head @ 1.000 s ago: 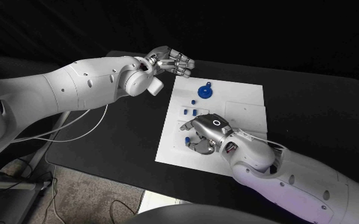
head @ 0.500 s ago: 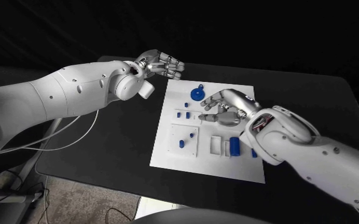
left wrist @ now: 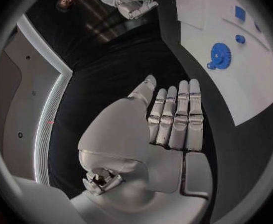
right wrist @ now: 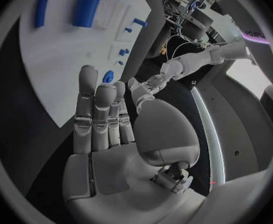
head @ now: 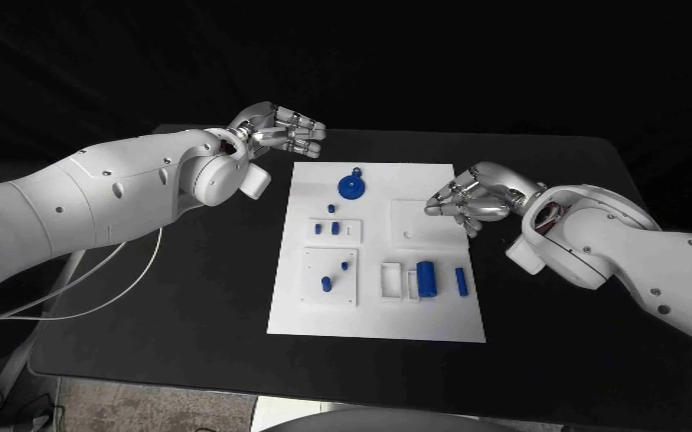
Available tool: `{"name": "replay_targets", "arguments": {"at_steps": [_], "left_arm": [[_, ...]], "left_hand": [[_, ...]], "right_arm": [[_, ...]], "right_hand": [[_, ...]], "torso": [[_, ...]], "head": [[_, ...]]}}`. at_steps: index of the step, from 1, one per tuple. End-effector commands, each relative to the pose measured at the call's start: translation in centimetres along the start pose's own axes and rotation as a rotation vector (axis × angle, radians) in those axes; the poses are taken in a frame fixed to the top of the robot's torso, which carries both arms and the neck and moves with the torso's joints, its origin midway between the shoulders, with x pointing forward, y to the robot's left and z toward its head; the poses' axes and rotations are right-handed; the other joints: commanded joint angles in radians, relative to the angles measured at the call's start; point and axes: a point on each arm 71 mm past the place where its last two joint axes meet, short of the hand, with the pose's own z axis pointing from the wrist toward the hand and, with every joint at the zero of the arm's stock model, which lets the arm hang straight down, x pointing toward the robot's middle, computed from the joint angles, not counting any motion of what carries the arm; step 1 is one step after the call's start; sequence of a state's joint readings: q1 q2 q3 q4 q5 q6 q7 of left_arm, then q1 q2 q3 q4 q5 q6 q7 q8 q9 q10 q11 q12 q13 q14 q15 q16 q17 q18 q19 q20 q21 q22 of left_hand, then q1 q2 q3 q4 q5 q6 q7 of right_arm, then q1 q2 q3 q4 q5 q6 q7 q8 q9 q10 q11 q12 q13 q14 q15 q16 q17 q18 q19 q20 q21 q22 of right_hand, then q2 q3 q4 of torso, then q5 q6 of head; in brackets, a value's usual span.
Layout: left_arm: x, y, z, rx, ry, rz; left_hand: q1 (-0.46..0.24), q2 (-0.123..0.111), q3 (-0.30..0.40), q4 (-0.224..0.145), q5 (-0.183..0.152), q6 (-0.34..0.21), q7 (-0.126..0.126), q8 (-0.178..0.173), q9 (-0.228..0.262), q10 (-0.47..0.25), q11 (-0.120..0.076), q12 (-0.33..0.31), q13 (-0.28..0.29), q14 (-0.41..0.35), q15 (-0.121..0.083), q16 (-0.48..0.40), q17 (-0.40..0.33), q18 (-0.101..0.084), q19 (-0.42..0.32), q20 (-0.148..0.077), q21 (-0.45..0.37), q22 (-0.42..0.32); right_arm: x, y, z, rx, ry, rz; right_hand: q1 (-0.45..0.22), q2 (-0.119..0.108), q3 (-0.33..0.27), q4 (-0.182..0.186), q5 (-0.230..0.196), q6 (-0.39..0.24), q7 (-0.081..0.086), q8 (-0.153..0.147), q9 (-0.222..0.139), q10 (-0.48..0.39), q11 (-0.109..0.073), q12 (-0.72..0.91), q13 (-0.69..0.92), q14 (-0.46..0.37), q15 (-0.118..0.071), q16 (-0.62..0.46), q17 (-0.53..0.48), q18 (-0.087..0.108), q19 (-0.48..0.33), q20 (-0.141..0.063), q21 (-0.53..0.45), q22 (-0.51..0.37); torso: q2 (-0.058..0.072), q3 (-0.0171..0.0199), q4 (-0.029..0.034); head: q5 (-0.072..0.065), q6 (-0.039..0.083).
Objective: Assemble the parts on the task board
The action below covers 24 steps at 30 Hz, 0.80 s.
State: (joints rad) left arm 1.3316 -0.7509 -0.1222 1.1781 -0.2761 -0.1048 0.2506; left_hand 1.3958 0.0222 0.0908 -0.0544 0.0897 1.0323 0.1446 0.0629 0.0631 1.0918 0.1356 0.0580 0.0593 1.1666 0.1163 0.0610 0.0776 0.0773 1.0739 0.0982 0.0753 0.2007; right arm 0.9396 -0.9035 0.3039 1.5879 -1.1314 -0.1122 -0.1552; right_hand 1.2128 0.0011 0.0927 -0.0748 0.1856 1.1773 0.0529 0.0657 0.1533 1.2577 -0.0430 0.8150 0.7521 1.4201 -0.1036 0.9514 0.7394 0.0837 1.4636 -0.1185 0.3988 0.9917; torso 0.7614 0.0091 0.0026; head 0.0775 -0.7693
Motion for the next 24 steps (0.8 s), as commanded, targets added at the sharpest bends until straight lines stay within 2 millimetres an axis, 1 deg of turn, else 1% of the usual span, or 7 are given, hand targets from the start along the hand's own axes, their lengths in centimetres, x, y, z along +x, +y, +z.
{"name": "replay_targets", "arguments": {"at_steps": [1,4,7,8,11,19,24], "left_arm": [[-0.1,0.0,-0.1,0.033,-0.025,-0.008],[-0.3,0.2,-0.2,0.03,-0.029,-0.011],[-0.3,0.4,-0.4,0.028,-0.031,-0.012],[-0.3,0.4,-0.4,0.028,-0.031,-0.013],[-0.3,0.6,-0.5,0.025,-0.028,-0.016],[0.0,0.8,-0.6,0.022,-0.022,-0.02],[0.0,0.8,-0.7,0.024,-0.023,-0.02]], "left_hand": [[-0.002,-0.004,-0.001,0.0,0.006,-0.005,0.0,0.0,0.0,-0.002,0.001,0.004,-0.001,-0.003,0.001,0.002,0.0,0.0,0.008,0.001,0.006,-0.001],[-0.003,-0.003,0.0,0.001,0.006,-0.005,0.0,0.0,0.0,-0.001,0.001,0.004,-0.001,-0.002,0.001,0.002,0.0,0.0,0.009,0.001,0.006,-0.002],[-0.003,-0.003,0.0,0.001,0.006,-0.005,0.0,0.0,0.0,-0.001,0.001,0.004,-0.001,-0.002,0.001,0.002,0.0,0.0,0.009,0.001,0.006,-0.002],[-0.003,-0.003,0.0,0.001,0.006,-0.005,0.0,0.0,0.0,-0.001,0.001,0.004,-0.001,-0.002,0.001,0.002,0.0,0.0,0.009,0.001,0.006,-0.002],[-0.003,-0.003,0.0,0.001,0.006,-0.005,0.0,0.0,0.0,-0.001,0.001,0.004,-0.001,-0.002,0.001,0.002,0.0,0.0,0.009,0.001,0.006,-0.002],[0.012,-0.012,0.003,-0.021,0.003,-0.004,0.001,0.0,0.0,0.001,0.001,0.004,-0.001,-0.003,0.0,0.002,0.0,0.0,0.008,0.0,0.007,-0.001],[0.007,-0.012,0.001,-0.021,0.002,-0.005,0.001,0.0,0.0,0.001,0.001,0.004,-0.001,-0.003,0.001,0.002,-0.001,0.0,0.008,0.0,0.007,-0.001]], "right_arm": [[0.3,-2.0,-0.7,0.201,0.133,0.039],[0.3,-3.0,-1.5,0.325,0.182,0.017],[0.5,-3.4,-2.0,0.411,0.22,0.001],[0.6,-3.5,-2.2,0.436,0.232,-0.003],[0.9,-3.4,-2.5,0.486,0.257,-0.009],[2.4,-3.0,-2.6,0.523,0.308,-0.016],[3.4,-2.8,-2.4,0.522,0.334,-0.023]], "right_hand": [[-0.021,0.0,0.001,0.006,-0.008,0.002,-0.004,-0.001,0.022,0.006,0.001,0.061,0.095,0.001,0.002,0.048,0.094,-0.011,0.02,-0.006,0.046,0.04],[-0.047,0.009,0.001,0.031,-0.045,-0.009,-0.002,-0.002,0.032,0.024,0.002,0.1,0.157,0.007,0.003,0.08,0.156,-0.01,0.021,-0.005,0.071,0.063],[-0.095,0.052,0.002,0.074,-0.113,-0.023,0.002,-0.003,0.035,0.03,0.005,0.105,0.178,0.011,0.005,0.093,0.186,-0.009,0.022,-0.004,0.089,0.078],[-0.09,0.047,0.005,0.064,-0.137,-0.029,0.003,-0.003,0.034,0.033,0.004,0.111,0.185,0.012,0.004,0.099,0.194,-0.009,0.023,-0.004,0.097,0.083],[-0.11,0.013,0.052,0.049,-0.136,-0.047,0.009,0.003,0.024,0.039,0.008,0.115,0.211,0.011,0.008,0.11,0.225,-0.012,0.022,-0.003,0.114,0.102],[-0.151,-0.071,0.11,0.096,-0.135,-0.105,0.028,-0.002,0.0,0.044,0.02,0.106,0.236,0.018,0.016,0.106,0.255,0.002,0.019,0.007,0.13,0.126],[-0.146,-0.088,0.123,0.111,-0.133,-0.118,0.032,-0.002,-0.007,0.048,0.023,0.107,0.253,0.021,0.018,0.106,0.272,0.005,0.02,0.01,0.138,0.137]], "torso": [[-0.007,0.004,-0.0072],[-0.01,0.0045,-0.0115],[-0.013,0.0048,-0.0154],[-0.013,0.0049,-0.0163],[-0.015,0.0044,-0.0162],[-0.014,0.0,-0.0161],[-0.015,-0.0023,-0.0141]], "head": [[-0.022,-0.002],[-0.03,-0.004],[-0.034,-0.005],[-0.034,-0.006],[-0.035,-0.007],[-0.027,-0.008],[-0.028,-0.009]]}}
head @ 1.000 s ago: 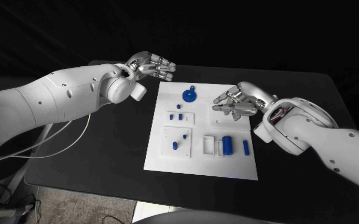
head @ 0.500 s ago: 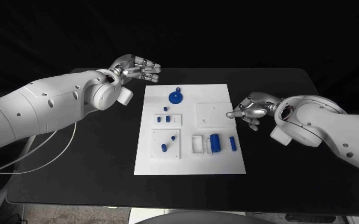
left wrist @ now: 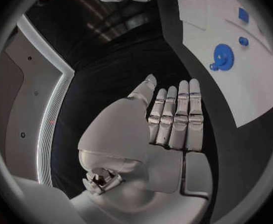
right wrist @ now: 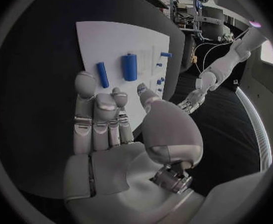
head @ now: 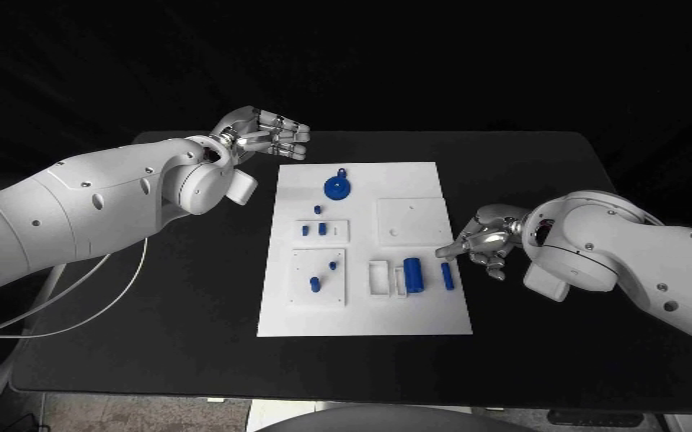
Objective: Assemble the parts on the task board
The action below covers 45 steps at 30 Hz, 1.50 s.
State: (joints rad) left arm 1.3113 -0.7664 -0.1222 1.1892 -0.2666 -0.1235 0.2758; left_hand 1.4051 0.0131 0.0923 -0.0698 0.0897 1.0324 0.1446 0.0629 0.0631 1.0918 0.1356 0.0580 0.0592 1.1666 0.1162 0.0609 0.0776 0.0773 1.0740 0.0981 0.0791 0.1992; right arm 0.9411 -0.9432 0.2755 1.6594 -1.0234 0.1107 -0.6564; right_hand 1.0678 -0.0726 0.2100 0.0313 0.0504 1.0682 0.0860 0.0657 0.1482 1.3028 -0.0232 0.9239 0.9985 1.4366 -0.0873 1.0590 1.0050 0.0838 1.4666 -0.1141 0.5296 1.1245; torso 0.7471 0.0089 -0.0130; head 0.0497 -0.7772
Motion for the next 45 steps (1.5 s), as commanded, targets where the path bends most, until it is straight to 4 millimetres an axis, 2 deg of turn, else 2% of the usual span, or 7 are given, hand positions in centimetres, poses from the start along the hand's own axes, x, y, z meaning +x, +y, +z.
{"name": "replay_targets", "arguments": {"at_steps": [1,3,14,17,25,37,45], "left_arm": [[0.1,-0.1,0.0,0.02,-0.003,-0.008],[0.1,-0.1,0.0,0.02,-0.002,-0.008],[0.2,-0.1,-0.1,0.019,0.005,-0.01],[0.3,-0.1,0.0,0.017,0.007,-0.011],[0.4,-0.1,0.0,0.014,0.013,-0.012],[0.5,-0.1,0.0,0.011,0.022,-0.016],[1.1,-0.2,0.1,0.005,0.041,-0.032]], "left_hand": [[-0.003,-0.002,0.0,-0.005,0.002,-0.005,0.001,0.0,0.0,0.001,0.001,0.004,-0.001,-0.003,0.001,0.002,0.0,0.0,0.008,0.0,0.004,0.0],[-0.003,-0.002,0.0,-0.005,0.002,-0.005,0.001,0.0,0.0,0.001,0.001,0.004,-0.001,-0.003,0.001,0.002,0.0,0.0,0.008,0.0,0.004,0.0],[-0.009,0.001,-0.003,-0.007,0.003,-0.006,0.001,0.0,0.0,0.0,0.001,0.004,-0.001,-0.004,0.001,0.002,-0.001,0.0,0.007,0.001,0.003,0.0],[-0.008,0.003,-0.002,-0.008,0.004,-0.007,0.002,0.0,0.0,-0.001,0.001,0.004,-0.001,-0.004,0.001,0.002,0.0,0.0,0.007,0.0,0.004,0.0],[-0.008,0.003,-0.002,-0.008,0.004,-0.007,0.002,0.0,0.0,-0.001,0.001,0.004,-0.001,-0.004,0.001,0.002,0.0,0.0,0.007,0.0,0.004,0.0],[-0.011,0.004,-0.003,-0.011,0.003,-0.008,0.002,0.0,0.0,-0.001,0.001,0.004,-0.001,-0.004,0.001,0.002,0.0,0.0,0.007,0.001,0.004,0.0],[-0.015,0.006,-0.005,-0.011,0.003,-0.009,0.002,0.0,0.0,-0.002,0.001,0.004,-0.001,-0.004,0.001,0.002,0.0,0.0,0.007,0.001,0.004,0.0]], "right_arm": [[0.9,0.1,0.2,0.043,0.052,-0.016],[1.3,0.3,0.4,0.042,0.06,-0.022],[3.2,1.2,1.6,0.035,0.08,-0.062],[3.6,1.6,2.0,0.027,0.074,-0.075],[4.2,2.2,2.9,0.023,0.058,-0.08],[5.0,2.2,4.0,0.039,0.075,-0.084],[5.5,2.0,4.7,0.056,0.092,-0.082]], "right_hand": [[0.0,-0.019,0.01,0.011,0.002,-0.011,-0.001,-0.001,-0.003,0.004,0.003,-0.003,0.012,0.005,0.002,-0.003,0.011,0.007,0.017,0.007,0.008,0.008],[0.006,-0.024,0.013,0.023,0.003,-0.013,0.0,-0.002,-0.005,0.006,0.004,-0.012,0.027,0.008,0.003,-0.012,0.025,0.008,0.016,0.008,0.005,0.02],[0.002,-0.037,0.009,0.032,0.002,-0.02,0.001,-0.002,-0.006,0.008,0.005,-0.01,0.038,0.011,0.003,-0.014,0.034,0.007,0.019,0.008,0.001,0.027],[0.01,-0.042,0.014,0.038,0.002,-0.019,0.001,-0.002,-0.005,0.009,0.005,-0.006,0.045,0.012,0.003,-0.014,0.041,0.006,0.021,0.008,0.001,0.033],[0.008,-0.045,0.014,0.043,0.002,-0.021,0.002,-0.002,-0.006,0.008,0.005,-0.002,0.049,0.013,0.003,-0.013,0.044,0.006,0.022,0.008,0.001,0.039],[0.008,-0.042,0.014,0.043,0.002,-0.021,0.002,-0.002,-0.005,0.006,0.005,-0.003,0.049,0.013,0.003,-0.013,0.046,0.006,0.022,0.008,-0.002,0.042],[0.005,-0.031,0.011,0.034,0.003,-0.015,0.0,-0.002,-0.003,0.009,0.004,0.005,0.055,0.015,0.003,-0.006,0.055,0.006,0.025,0.008,0.007,0.053]], "torso": [[0.0,-0.0023,0.002],[0.0,-0.0017,0.0018],[0.001,-0.0015,-0.0011],[0.001,-0.0011,0.0003],[0.002,-0.002,0.0001],[0.002,-0.0029,0.0002],[0.002,-0.0041,0.0004]], "head": [[0.001,-0.002],[0.002,-0.003],[0.012,-0.009],[0.016,-0.003],[0.02,-0.004],[0.032,-0.013],[0.039,-0.017]]}}
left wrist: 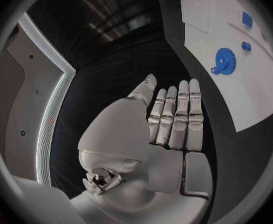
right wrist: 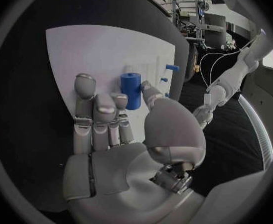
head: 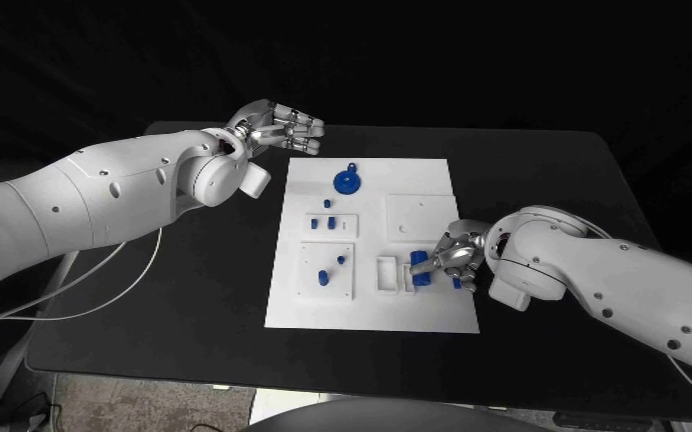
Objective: Assemble the parts on the task board
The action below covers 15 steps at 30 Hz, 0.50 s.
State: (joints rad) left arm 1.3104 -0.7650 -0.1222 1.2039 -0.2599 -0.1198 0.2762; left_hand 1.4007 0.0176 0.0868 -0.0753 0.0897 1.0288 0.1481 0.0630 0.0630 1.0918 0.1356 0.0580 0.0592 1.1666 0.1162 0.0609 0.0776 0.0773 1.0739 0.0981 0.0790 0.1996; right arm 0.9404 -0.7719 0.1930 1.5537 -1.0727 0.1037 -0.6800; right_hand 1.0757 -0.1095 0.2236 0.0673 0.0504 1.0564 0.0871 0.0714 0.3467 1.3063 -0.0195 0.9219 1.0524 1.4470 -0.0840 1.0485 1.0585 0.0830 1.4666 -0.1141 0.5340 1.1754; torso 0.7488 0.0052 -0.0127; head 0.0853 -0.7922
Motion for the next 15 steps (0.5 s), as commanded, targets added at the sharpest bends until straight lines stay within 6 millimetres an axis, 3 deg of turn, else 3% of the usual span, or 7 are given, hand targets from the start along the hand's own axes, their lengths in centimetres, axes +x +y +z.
{"name": "replay_targets", "arguments": {"at_steps": [1,11,15], "left_arm": [[0.45,-0.07,0.07,0.001,0.025,-0.02],[0.46,-0.02,0.08,-0.005,0.028,-0.023],[0.42,0.0,0.07,-0.006,0.028,-0.023]], "left_hand": [[-0.011,0.002,0.0,-0.005,0.003,-0.006,-0.001,0.0,0.0,-0.002,0.002,0.004,-0.001,-0.005,0.002,0.002,0.0,0.0,0.007,0.001,0.004,0.0],[-0.012,0.002,-0.001,-0.005,0.003,-0.007,-0.001,0.0,0.0,-0.002,0.002,0.004,-0.001,-0.005,0.002,0.002,0.0,0.0,0.007,0.001,0.004,-0.001],[-0.012,0.002,-0.001,-0.005,0.003,-0.007,-0.001,0.0,0.0,-0.002,0.002,0.004,-0.001,-0.005,0.002,0.002,0.0,0.0,0.007,0.001,0.004,-0.001]], "right_arm": [[0.99,-0.88,0.63,0.044,0.026,-0.016],[1.41,-0.73,1.04,0.046,0.041,-0.011],[1.48,-0.82,1.14,0.049,0.04,-0.005]], "right_hand": [[-0.003,0.006,-0.003,-0.002,0.003,-0.003,-0.001,-0.007,-0.201,0.006,0.001,0.007,0.001,0.004,0.0,0.005,0.002,0.006,0.025,0.008,0.002,0.002],[-0.005,0.007,-0.003,-0.009,0.004,-0.006,0.0,-0.008,-0.2,0.004,0.001,0.007,0.002,0.004,0.0,0.006,0.004,0.007,0.025,0.008,0.002,0.009],[-0.003,0.019,0.001,-0.028,0.006,-0.003,0.0,-0.008,-0.199,0.004,0.001,0.008,0.002,0.004,0.0,0.005,0.005,0.006,0.026,0.008,0.0,0.015]], "torso": [[0.0,0.0002,-0.0006],[0.001,0.0013,-0.0011],[0.0,0.0014,-0.0023]], "head": [[0.004,-0.002],[0.006,-0.001],[0.006,-0.002]]}}
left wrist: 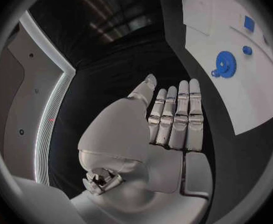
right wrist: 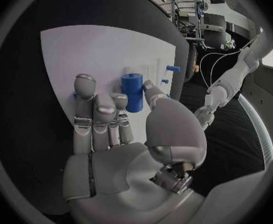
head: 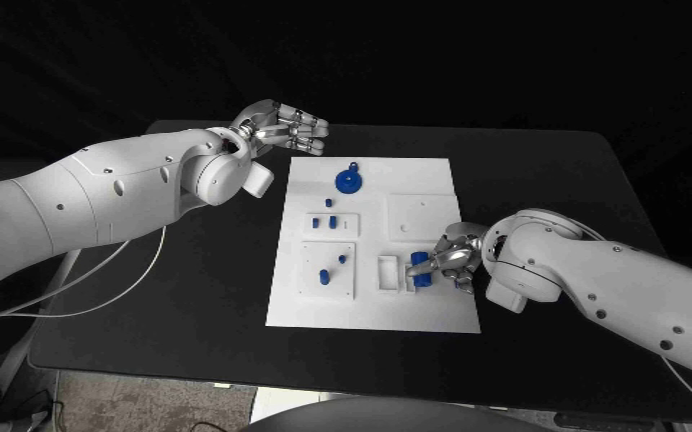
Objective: Assemble the parts on the task board
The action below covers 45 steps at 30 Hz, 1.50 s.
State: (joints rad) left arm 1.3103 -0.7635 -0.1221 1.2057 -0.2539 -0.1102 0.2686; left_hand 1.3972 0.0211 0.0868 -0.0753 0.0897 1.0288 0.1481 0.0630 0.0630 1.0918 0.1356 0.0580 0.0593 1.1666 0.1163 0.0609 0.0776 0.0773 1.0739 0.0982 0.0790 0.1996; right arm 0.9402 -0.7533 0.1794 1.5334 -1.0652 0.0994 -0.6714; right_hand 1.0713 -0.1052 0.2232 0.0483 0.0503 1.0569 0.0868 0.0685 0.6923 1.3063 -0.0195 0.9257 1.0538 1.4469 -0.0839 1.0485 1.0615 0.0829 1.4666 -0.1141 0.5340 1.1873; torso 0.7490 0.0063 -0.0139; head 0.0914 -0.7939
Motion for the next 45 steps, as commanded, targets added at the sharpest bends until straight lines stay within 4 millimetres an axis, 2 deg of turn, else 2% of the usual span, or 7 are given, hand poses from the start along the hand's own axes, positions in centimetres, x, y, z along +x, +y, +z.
{"name": "replay_targets", "arguments": {"at_steps": [1,4,5,9,24,35,45], "left_arm": [[0.2,0.0,0.0,0.001,0.018,-0.013],[0.2,0.0,0.0,-0.001,0.017,-0.013],[0.2,0.0,0.0,-0.001,0.017,-0.013],[0.1,0.0,0.0,-0.003,0.017,-0.013],[-0.3,0.2,0.0,-0.01,0.012,-0.009],[-0.5,0.5,-0.1,-0.02,0.011,-0.005],[-0.4,0.6,-0.1,-0.023,0.014,-0.004]], "left_hand": [[-0.008,-0.001,-0.001,-0.005,0.003,-0.007,-0.001,0.0,0.0,-0.002,0.002,0.004,-0.001,-0.005,0.002,0.002,0.0,0.0,0.007,0.001,0.004,-0.001],[-0.008,-0.001,-0.001,-0.005,0.003,-0.007,-0.001,0.0,0.0,-0.002,0.002,0.004,-0.001,-0.005,0.002,0.002,0.0,0.0,0.007,0.001,0.004,-0.001],[-0.008,-0.001,-0.001,-0.005,0.003,-0.007,-0.001,0.0,0.0,-0.002,0.002,0.004,-0.001,-0.005,0.002,0.002,0.0,0.0,0.007,0.001,0.004,-0.001],[-0.01,0.0,-0.003,-0.006,0.004,-0.007,-0.001,0.001,0.0,-0.003,0.002,0.004,-0.001,-0.005,0.002,0.002,0.0,0.0,0.007,0.002,0.003,-0.002],[-0.011,0.002,-0.003,-0.004,0.005,-0.006,-0.002,0.0,0.0,-0.003,0.002,0.004,-0.001,-0.005,0.002,0.002,0.0,0.0,0.007,0.002,0.003,-0.003],[-0.011,0.001,-0.004,-0.003,0.005,-0.005,-0.002,0.0,0.0,-0.003,0.002,0.004,-0.001,-0.006,0.002,0.002,0.0,0.0,0.007,0.002,0.003,-0.003],[-0.011,0.001,-0.004,-0.003,0.005,-0.005,-0.002,0.0,0.0,-0.003,0.002,0.004,-0.001,-0.006,0.002,0.002,0.0,0.0,0.007,0.002,0.003,-0.003]], "right_arm": [[0.9,-1.0,0.6,0.053,0.029,-0.002],[0.9,-1.2,0.6,0.057,0.026,0.017],[0.8,-1.3,0.6,0.058,0.023,0.022],[0.6,-1.6,0.5,0.06,0.002,0.043],[0.4,-1.0,-1.3,0.02,-0.001,0.071],[0.9,0.4,-2.2,-0.019,0.016,0.044],[1.1,1.4,-2.6,-0.042,0.022,0.025]], "right_hand": [[-0.001,0.019,0.001,-0.013,0.007,-0.003,0.0,-0.005,-0.545,0.004,0.001,0.003,0.0,0.004,0.0,0.004,0.001,0.006,0.026,0.009,-0.001,0.004],[-0.011,0.052,0.001,-0.014,0.001,-0.001,0.0,-0.005,-0.545,0.002,0.001,0.0,-0.003,0.004,0.0,0.003,0.0,0.007,0.026,0.008,-0.006,0.005],[-0.03,0.11,-0.072,-0.091,0.001,0.0,-0.001,-0.004,-0.551,0.004,0.0,-0.002,-0.004,0.005,-0.002,0.003,0.002,0.003,0.029,0.005,-0.007,0.011],[-0.02,0.121,-0.041,-0.105,0.001,0.02,-0.005,-0.006,-0.551,0.003,-0.003,-0.007,-0.008,0.004,-0.003,-0.002,-0.001,0.003,0.029,0.005,-0.008,0.014],[-0.044,0.097,-0.01,-0.093,0.0,0.078,-0.023,-0.004,-0.552,0.003,-0.014,-0.028,-0.027,0.004,-0.011,-0.013,-0.006,-0.005,0.031,-0.003,-0.021,0.017],[-0.04,0.074,0.008,-0.07,0.0,0.079,-0.023,-0.004,-0.554,0.003,-0.014,-0.04,-0.038,0.005,-0.012,-0.025,-0.011,-0.009,0.032,-0.005,-0.037,0.018],[-0.042,0.067,0.01,-0.063,0.0,0.08,-0.023,-0.004,-0.553,0.0,-0.014,-0.046,-0.044,0.004,-0.011,-0.03,-0.014,-0.009,0.031,-0.004,-0.044,0.018]], "torso": [[0.0,-0.0001,-0.0013],[0.0,-0.0008,-0.0014],[0.0,-0.0006,-0.0012],[0.0,0.0004,-0.0007],[0.0,0.0001,-0.0019],[0.001,0.0018,-0.0007],[0.001,-0.0007,-0.0009]], "head": [[0.0,0.0],[0.002,-0.001],[0.003,-0.001],[0.006,-0.001],[0.008,0.0],[0.003,0.002],[0.006,0.001]]}}
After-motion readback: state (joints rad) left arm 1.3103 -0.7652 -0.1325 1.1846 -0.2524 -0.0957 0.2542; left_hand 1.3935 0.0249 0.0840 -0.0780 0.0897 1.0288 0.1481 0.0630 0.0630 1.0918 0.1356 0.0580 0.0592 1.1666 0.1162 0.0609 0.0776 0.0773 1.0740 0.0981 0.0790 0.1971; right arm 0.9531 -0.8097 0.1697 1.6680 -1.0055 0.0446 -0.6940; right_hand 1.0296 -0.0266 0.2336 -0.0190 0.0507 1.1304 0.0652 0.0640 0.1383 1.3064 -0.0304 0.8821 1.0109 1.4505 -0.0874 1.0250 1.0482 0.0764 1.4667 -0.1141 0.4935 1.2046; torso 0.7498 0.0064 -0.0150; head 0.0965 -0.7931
